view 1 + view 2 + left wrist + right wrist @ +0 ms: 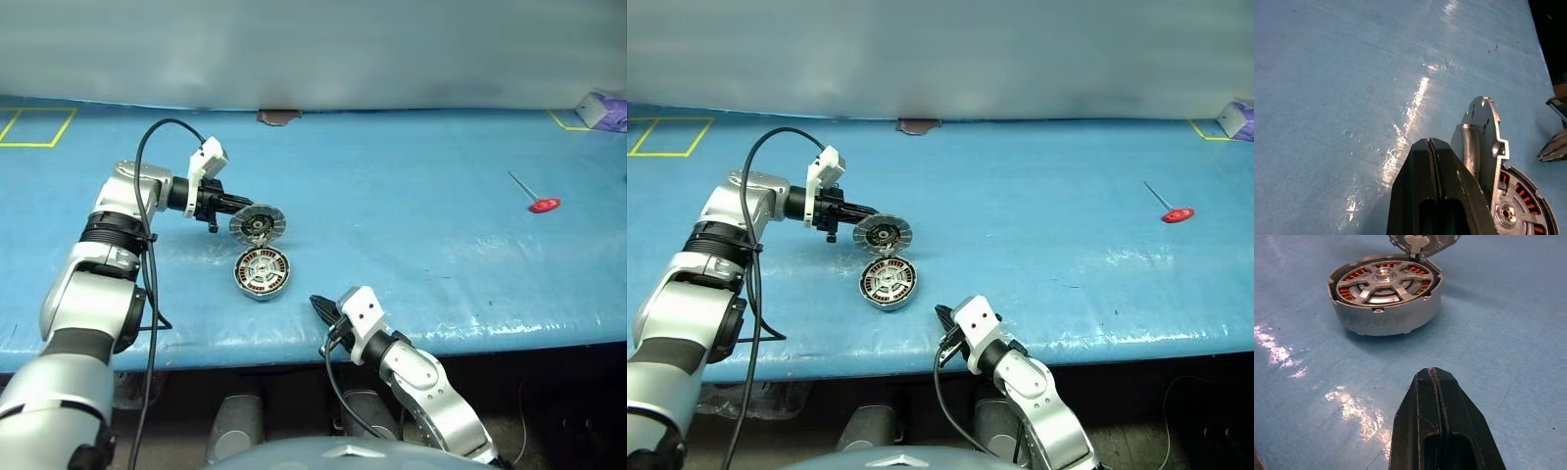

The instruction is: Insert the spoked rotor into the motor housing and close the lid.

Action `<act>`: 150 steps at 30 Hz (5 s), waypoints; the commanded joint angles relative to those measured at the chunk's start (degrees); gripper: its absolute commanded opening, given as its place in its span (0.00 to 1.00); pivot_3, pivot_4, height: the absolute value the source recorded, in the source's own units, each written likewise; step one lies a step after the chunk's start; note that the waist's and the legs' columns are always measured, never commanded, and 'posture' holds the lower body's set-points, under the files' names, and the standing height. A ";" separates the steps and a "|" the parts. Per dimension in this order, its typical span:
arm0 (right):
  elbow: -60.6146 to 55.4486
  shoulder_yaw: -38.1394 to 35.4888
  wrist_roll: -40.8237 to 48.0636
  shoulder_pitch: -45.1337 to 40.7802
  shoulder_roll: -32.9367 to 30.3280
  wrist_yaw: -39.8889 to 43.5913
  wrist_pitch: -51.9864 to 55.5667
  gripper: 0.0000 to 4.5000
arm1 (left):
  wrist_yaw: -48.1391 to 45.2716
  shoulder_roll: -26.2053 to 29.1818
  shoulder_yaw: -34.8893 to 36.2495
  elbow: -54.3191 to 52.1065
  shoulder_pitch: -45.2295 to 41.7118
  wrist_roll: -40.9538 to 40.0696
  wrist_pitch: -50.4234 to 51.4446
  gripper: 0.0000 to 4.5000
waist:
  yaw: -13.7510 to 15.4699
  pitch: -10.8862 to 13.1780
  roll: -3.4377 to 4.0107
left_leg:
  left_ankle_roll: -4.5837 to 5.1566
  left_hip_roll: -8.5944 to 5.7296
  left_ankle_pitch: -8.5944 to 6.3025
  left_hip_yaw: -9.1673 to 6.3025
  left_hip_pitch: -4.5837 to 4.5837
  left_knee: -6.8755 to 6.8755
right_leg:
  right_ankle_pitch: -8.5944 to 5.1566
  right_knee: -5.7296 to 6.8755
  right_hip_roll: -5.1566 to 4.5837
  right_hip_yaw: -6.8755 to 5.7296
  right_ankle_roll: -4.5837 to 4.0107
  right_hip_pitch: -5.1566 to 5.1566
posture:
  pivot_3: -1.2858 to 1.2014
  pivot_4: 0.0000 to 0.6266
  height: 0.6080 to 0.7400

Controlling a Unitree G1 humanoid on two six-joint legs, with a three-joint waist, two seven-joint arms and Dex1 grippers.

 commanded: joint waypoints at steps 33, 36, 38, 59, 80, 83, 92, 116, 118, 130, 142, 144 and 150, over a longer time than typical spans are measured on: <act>-1.67 -4.59 1.18 -1.93 3.65 -2.31 2.82 0.00 | -6.37 8.06 -16.92 -23.95 11.36 -3.78 0.89 0.00 | 0.56 -0.04 0.08 | 0.00 0.04 0.00 0.00 0.15 0.23 | -0.03 0.20 0.00 0.06 -0.08 0.17 | 0.52 0.24 1.00; -6.42 -5.53 2.05 -4.87 3.73 -2.61 7.55 0.00 | -4.13 8.13 -12.55 -26.95 14.15 -3.80 -0.13 0.00 | 0.36 -0.04 0.08 | 0.00 0.05 0.00 0.04 0.16 0.33 | -0.12 0.23 0.00 0.10 -0.24 0.19 | 0.52 0.24 1.00; -9.01 -5.46 1.76 -7.28 3.66 -3.09 10.35 0.08 | -1.35 8.45 -8.14 -31.14 17.27 -5.71 0.00 0.00 | 0.29 -0.03 0.09 | 0.00 0.06 0.00 0.04 0.17 0.44 | -0.11 0.37 0.00 0.13 -0.24 0.17 | 0.52 0.24 1.00; 2.36 0.71 4.68 -29.07 4.60 6.68 19.06 1.00 | 30.29 0.03 21.46 -74.70 68.50 -13.83 -9.54 0.00 | 0.54 -0.02 0.11 | -0.02 0.37 0.01 0.39 0.44 0.47 | 0.01 0.61 -0.04 0.31 -0.59 0.16 | 0.52 0.24 1.00; 20.21 3.32 3.19 -36.80 7.81 12.63 14.69 0.96 | 43.09 -9.13 20.69 -74.16 82.06 -9.84 -20.52 0.00 | 0.20 -0.02 0.11 | -0.03 0.42 0.01 0.57 0.47 0.36 | 0.01 0.59 0.11 0.32 -0.65 -0.02 | 0.52 0.24 1.00; 20.20 3.70 2.90 -36.99 8.30 12.50 14.67 0.80 | 44.02 -9.43 21.31 -74.16 82.82 -9.74 -21.12 0.00 | 0.13 -0.02 0.12 | -0.03 0.44 0.01 0.57 0.47 0.36 | 0.01 0.59 0.12 0.32 -0.66 -0.01 | 0.52 0.24 1.00; 15.66 7.13 1.10 -36.66 10.81 10.79 17.19 0.68 | 45.24 -9.35 22.55 -74.23 84.70 -10.66 -21.75 0.00 | -0.27 -0.02 0.12 | -0.03 0.48 0.01 0.57 0.46 0.27 | -0.03 0.59 0.13 0.31 -0.72 -0.10 | 0.52 0.24 1.00; 24.88 7.39 -0.69 -41.59 5.98 18.57 13.64 0.68 | 43.16 -8.71 22.26 -71.85 84.26 -11.77 -22.32 0.00 | -0.26 -0.01 0.14 | -0.04 0.49 0.01 0.57 0.47 0.11 | -0.04 0.41 0.12 0.28 -0.74 -0.10 | 0.52 0.24 1.00; 25.56 7.43 -0.55 -41.47 5.70 19.47 13.10 0.68 | 43.07 -8.66 22.21 -71.84 84.12 -11.79 -22.16 0.00 | -0.27 -0.01 0.15 | -0.04 0.49 0.01 0.57 0.48 0.11 | -0.04 0.41 0.12 0.28 -0.73 -0.09 | 0.52 0.24 1.00; 27.92 6.23 -0.46 -43.32 4.86 21.89 12.50 0.68 | 42.90 -8.78 21.20 -71.81 82.94 -11.69 -21.43 0.00 | -0.23 -0.01 0.15 | -0.04 0.48 0.01 0.57 0.48 0.11 | -0.04 0.41 0.10 0.28 -0.74 -0.08 | 0.52 0.24 1.00; 32.92 7.47 -3.10 -42.13 3.93 22.41 5.52 0.68 | 42.89 -8.59 21.09 -71.88 83.16 -11.68 -21.27 0.00 | -0.24 -0.01 0.18 | -0.04 0.49 0.01 0.57 0.50 0.11 | -0.04 0.40 0.07 0.28 -0.74 -0.09 | 0.52 0.24 1.00; 33.54 7.20 -3.26 -42.20 4.05 21.94 4.97 0.68 | 42.86 -8.55 21.06 -71.89 83.18 -11.65 -21.23 0.00 | -0.25 -0.01 0.19 | -0.04 0.49 0.01 0.57 0.52 0.11 | -0.04 0.39 0.07 0.28 -0.73 -0.08 | 0.52 0.24 1.00; 33.46 6.28 -1.67 -41.82 4.82 21.97 7.89 0.68 | 42.86 -8.29 20.87 -72.03 83.00 -11.99 -20.10 0.00 | -0.23 -0.03 0.28 | -0.04 0.80 0.00 0.58 0.62 0.11 | -0.05 0.39 0.09 0.27 -0.74 -0.14 | 0.52 0.24 1.00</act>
